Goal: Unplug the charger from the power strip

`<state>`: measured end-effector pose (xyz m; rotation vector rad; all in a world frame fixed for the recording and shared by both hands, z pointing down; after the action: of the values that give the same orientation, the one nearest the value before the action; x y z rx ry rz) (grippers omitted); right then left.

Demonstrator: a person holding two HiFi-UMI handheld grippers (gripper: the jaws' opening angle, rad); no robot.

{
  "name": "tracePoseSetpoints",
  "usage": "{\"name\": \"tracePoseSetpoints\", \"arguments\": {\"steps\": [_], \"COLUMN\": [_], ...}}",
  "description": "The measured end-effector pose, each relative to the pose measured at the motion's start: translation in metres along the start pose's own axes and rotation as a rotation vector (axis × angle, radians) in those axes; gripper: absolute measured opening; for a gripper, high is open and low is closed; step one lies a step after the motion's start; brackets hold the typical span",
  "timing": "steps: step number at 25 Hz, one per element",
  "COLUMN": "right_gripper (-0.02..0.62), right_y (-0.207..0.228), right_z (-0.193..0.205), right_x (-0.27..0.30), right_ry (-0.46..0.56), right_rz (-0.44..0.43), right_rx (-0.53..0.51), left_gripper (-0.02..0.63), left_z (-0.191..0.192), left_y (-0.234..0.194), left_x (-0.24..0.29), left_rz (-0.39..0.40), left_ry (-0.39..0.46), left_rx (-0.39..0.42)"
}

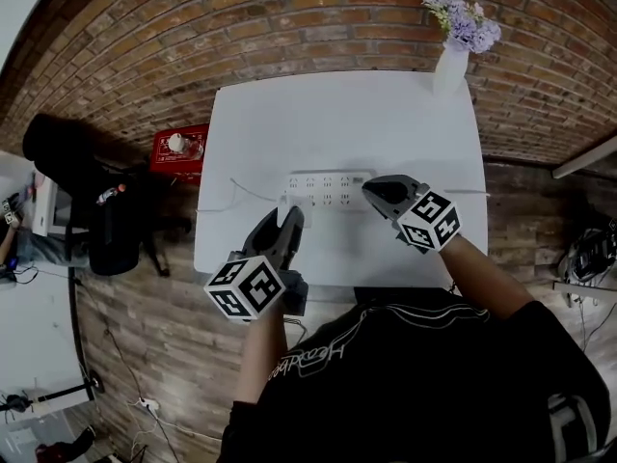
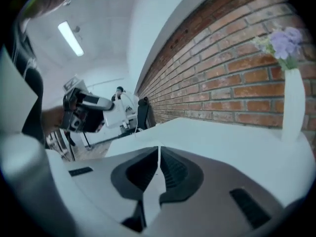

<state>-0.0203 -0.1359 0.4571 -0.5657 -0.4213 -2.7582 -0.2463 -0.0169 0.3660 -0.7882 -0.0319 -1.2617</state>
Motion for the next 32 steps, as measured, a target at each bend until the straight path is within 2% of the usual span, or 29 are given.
{"name": "tracePoseSetpoints", "arguments": {"steps": [2, 4, 7, 11, 15, 20, 32], "right_gripper": [0.003, 0.0, -0.003, -0.003, -0.003, -0.003, -0.003], "right_y": [-0.01, -0.024, -0.047, -0.076, -0.102, -0.121, -0.137], "right_z": [-0.008, -0.021, -0.04, -0.064, -0.07, -0.066, -0.063], "right_x": [-0.015, -0.032, -0.058, -0.087, -0.108, -0.119, -0.121], "right_ry": [0.043, 0.109, 0.179, 0.263, 0.278, 0.283, 0.225], "right_rz": [-0.082, -0.153, -0.21, -0.265, -0.279, -0.283, -0.279], "right_rx": [0.122, 0.183, 0.197, 0.149, 0.083, 0.055, 0.024], "left_gripper": [0.137, 0.137, 0.138, 0.138, 0.138, 0.138, 0.138], "left_z": [0.002, 0.004, 0.012, 0.025, 0.034, 0.041, 0.051], "left_y": [0.009, 0.02, 0.036, 0.053, 0.066, 0.079, 0.089], "left_x": [-0.014, -0.027, -0.048, -0.072, -0.093, -0.103, -0.11], "left_rz": [0.027, 0.045, 0.058, 0.066, 0.087, 0.1, 0.12], "left_ry": [0.032, 0.059, 0.072, 0.07, 0.071, 0.103, 0.125], "left_rx": [-0.02, -0.019, 0.004, 0.038, 0.061, 0.079, 0.078]}}
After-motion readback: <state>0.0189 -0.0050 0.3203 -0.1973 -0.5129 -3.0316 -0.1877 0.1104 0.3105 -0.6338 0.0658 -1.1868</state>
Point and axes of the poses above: the fingertips, and each gripper's own axes: x forward along the fingers, y to its right, z out of its underside, the point moved 9 cm from there along -x, backward along the fingers, and after that the axes turned 3 degrees about -y, right-handed, at the moved point
